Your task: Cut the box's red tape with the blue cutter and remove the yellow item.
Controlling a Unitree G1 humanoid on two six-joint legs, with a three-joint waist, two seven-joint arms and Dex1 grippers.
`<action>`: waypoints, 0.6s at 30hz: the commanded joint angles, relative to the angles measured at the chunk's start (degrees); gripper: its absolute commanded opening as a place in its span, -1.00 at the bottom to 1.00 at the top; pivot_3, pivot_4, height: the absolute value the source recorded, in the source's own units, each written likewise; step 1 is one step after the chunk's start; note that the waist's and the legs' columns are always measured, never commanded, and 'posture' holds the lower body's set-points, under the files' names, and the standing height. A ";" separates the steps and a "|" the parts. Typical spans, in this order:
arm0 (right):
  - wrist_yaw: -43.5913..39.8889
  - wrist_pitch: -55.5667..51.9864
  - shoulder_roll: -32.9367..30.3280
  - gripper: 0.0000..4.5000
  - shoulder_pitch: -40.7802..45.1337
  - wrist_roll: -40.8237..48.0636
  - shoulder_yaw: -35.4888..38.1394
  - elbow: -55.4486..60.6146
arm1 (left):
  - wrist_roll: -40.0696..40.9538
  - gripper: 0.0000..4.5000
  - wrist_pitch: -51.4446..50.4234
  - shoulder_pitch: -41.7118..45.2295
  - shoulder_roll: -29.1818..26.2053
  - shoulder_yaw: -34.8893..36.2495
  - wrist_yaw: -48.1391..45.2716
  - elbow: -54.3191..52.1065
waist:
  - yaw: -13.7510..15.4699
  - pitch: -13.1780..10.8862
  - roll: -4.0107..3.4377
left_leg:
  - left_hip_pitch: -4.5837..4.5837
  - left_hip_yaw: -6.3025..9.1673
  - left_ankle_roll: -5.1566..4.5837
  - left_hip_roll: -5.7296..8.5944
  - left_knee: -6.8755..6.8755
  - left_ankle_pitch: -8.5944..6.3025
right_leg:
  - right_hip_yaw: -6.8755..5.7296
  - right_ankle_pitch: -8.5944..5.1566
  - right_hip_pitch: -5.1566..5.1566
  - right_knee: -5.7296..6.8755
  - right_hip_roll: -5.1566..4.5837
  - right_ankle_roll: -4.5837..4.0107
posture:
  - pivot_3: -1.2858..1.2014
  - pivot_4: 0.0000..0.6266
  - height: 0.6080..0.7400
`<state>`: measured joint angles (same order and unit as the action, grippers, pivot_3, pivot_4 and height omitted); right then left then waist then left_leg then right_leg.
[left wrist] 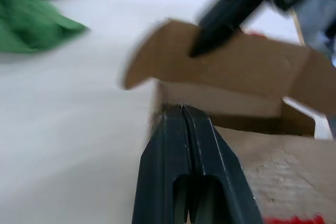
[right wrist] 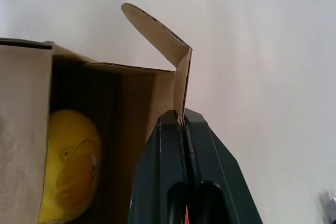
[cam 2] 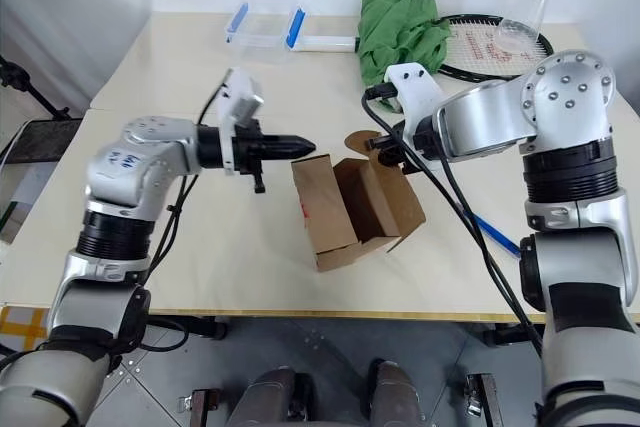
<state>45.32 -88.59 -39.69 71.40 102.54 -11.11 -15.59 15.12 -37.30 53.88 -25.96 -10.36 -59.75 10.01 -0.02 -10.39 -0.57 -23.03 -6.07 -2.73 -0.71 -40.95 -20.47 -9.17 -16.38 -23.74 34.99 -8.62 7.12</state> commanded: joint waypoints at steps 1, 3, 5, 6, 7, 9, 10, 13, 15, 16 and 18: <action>2.18 2.32 -2.86 -0.99 1.29 3.84 -0.71 1.82 | -0.70 -1.00 2.99 1.80 0.01 -2.78 -3.35 -0.77 | -0.11 0.00 0.00 | -0.07 0.00 0.00 -0.01 0.00 0.00 | 0.00 0.00 -0.06 0.00 0.00 0.00 | 0.03 -0.52 1.00; 3.35 3.52 -3.88 -0.99 1.35 5.39 -1.87 2.12 | -0.57 -1.00 3.33 2.11 -0.37 -3.67 -5.06 -0.93 | -0.16 0.00 0.00 | -0.08 -0.02 0.00 -0.03 0.01 0.00 | 0.01 0.00 -0.11 0.01 0.02 0.00 | 0.03 -0.52 1.00; 4.49 4.98 -4.67 -0.99 1.36 7.22 -2.90 2.55 | -0.92 -1.00 3.50 2.22 -1.30 -4.60 -6.76 -1.04 | -0.16 0.00 0.00 | -0.09 -0.04 0.00 -0.04 0.01 0.00 | 0.02 0.00 -0.13 0.01 0.02 0.00 | 0.03 -0.52 1.00; 5.06 5.71 -4.99 -0.99 1.34 8.13 -3.39 2.77 | -0.99 -1.00 3.49 2.27 -1.57 -4.76 -7.21 -1.00 | -0.16 0.00 0.00 | -0.09 -0.05 0.00 -0.05 0.01 0.00 | 0.02 0.00 -0.14 0.01 0.02 0.00 | 0.03 -0.52 1.00; 5.52 6.27 -5.44 -0.99 1.41 8.84 -3.82 2.99 | -1.96 -1.00 3.78 2.07 -2.84 -5.53 -8.03 -0.89 | -0.18 0.00 0.00 | -0.09 -0.05 0.00 -0.05 0.01 0.00 | 0.02 0.00 -0.14 0.01 0.02 0.00 | 0.03 -0.52 1.00; 6.40 7.37 -6.37 -0.99 1.62 10.08 -4.67 3.36 | -3.49 -1.00 4.36 1.42 -5.22 -6.69 -9.40 -1.08 | -0.20 0.00 0.00 | -0.09 -0.07 0.00 -0.07 0.01 0.00 | 0.03 0.00 -0.16 0.00 0.03 0.00 | 0.03 -0.52 1.00; 6.71 7.73 -6.92 -0.99 1.81 10.33 -4.91 3.41 | -4.23 -1.00 4.30 0.91 -6.62 -7.29 -9.97 -1.47 | -0.20 0.00 0.00 | -0.09 -0.06 0.00 -0.07 0.02 0.00 | 0.03 0.00 -0.17 0.02 0.04 0.00 | 0.03 -0.52 1.00; 7.03 8.28 -8.11 -0.99 2.33 10.45 -5.38 3.33 | -5.31 -1.00 4.20 -0.48 -9.76 -8.70 -11.37 -2.89 | -0.20 0.00 0.00 | -0.09 -0.08 0.00 -0.08 0.00 0.00 | 0.06 0.00 -0.17 0.01 0.03 0.00 | 0.03 -0.52 1.00; 6.44 8.16 -9.33 -0.99 2.57 10.17 -5.46 2.66 | -6.77 -1.00 4.81 -1.57 -11.77 -9.98 -11.88 -3.76 | -0.13 0.00 0.00 | -0.09 -0.08 0.00 -0.08 0.00 0.00 | 0.07 0.00 -0.17 0.01 0.03 0.00 | 0.03 -0.52 1.00; 5.81 7.85 -9.81 -0.99 2.55 9.66 -5.40 2.38 | -7.41 -1.00 4.96 -1.91 -12.40 -10.47 -11.79 -3.97 | 0.04 0.00 0.00 | -0.08 -0.08 0.00 -0.08 -0.01 0.00 | 0.07 0.00 -0.16 0.02 0.02 0.00 | 0.03 -0.52 1.00; 4.78 7.39 -10.50 -0.99 2.35 8.72 -5.29 1.96 | -8.51 -1.00 5.56 -2.42 -13.19 -11.14 -11.52 -4.13 | 0.41 0.00 0.00 | -0.09 -0.03 -0.02 -0.07 -0.07 0.00 | 0.06 0.00 -0.12 0.03 -0.01 0.00 | 0.03 -0.52 1.00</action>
<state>50.73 -81.26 -48.42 71.53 111.92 -17.62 -13.94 9.46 -31.90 53.11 -38.84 -18.82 -71.42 6.14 0.40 -10.39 -0.57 -23.12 -6.08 -2.77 -0.76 -41.05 -20.46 -9.11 -16.38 -23.83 35.01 -8.64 7.12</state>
